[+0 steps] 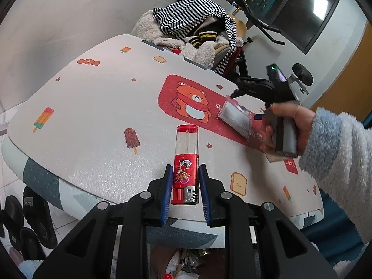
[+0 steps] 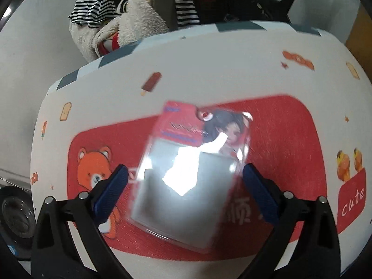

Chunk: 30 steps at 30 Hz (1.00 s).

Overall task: Collect trash
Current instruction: 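Lift the red candy tube with the left tool while the right tool lifts the pink card holder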

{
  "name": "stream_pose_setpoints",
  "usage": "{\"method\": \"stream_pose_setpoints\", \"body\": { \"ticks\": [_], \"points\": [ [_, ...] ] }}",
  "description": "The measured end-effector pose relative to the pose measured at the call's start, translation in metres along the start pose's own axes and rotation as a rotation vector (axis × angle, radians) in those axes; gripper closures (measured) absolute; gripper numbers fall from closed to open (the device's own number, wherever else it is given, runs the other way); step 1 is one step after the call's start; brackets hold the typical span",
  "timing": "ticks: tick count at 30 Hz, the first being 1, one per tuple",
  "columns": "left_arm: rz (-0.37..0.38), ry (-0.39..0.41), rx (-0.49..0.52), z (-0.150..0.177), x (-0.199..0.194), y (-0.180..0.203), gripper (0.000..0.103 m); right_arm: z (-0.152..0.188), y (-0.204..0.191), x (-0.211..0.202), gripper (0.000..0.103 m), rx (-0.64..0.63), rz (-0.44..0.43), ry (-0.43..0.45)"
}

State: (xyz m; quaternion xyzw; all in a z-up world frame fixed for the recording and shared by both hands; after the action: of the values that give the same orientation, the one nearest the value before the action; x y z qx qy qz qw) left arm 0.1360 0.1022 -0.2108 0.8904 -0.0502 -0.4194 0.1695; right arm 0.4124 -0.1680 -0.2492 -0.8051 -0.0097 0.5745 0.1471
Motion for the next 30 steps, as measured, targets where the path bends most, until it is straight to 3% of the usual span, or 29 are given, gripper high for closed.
{"method": "stream_pose_setpoints", "body": {
  "ticks": [7, 12, 16, 30],
  "points": [
    [0.0, 0.007, -0.014, -0.006, 0.002, -0.01, 0.081, 0.002, -0.018, 0.014, 0.005, 0.011, 0.139, -0.007],
    [-0.003, 0.007, -0.034, -0.007, 0.005, -0.017, 0.081, 0.008, -0.025, 0.032, 0.005, -0.074, 0.309, -0.038],
    [0.0, -0.001, -0.047, -0.004, 0.007, -0.019, 0.081, 0.004, -0.02, 0.023, 0.006, -0.044, 0.331, 0.039],
    [0.01, -0.001, -0.04, -0.005, 0.009, -0.013, 0.081, 0.022, 0.001, 0.013, 0.005, -0.009, 0.282, 0.002]
  ]
}}
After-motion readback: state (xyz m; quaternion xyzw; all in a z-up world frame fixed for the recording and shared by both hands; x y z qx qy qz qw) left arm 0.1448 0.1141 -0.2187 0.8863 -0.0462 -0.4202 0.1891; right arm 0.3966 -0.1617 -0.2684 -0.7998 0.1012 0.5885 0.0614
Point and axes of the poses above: each gripper's, at about its wrist camera, not at the fingertips, and x roughly the way its jaws point, y to its right, z to its underside, the point moved 4 cm from there along x, roughly the way its jaws point, and after that the axes turned 5 degrees about -z, right-handed, at the moved point
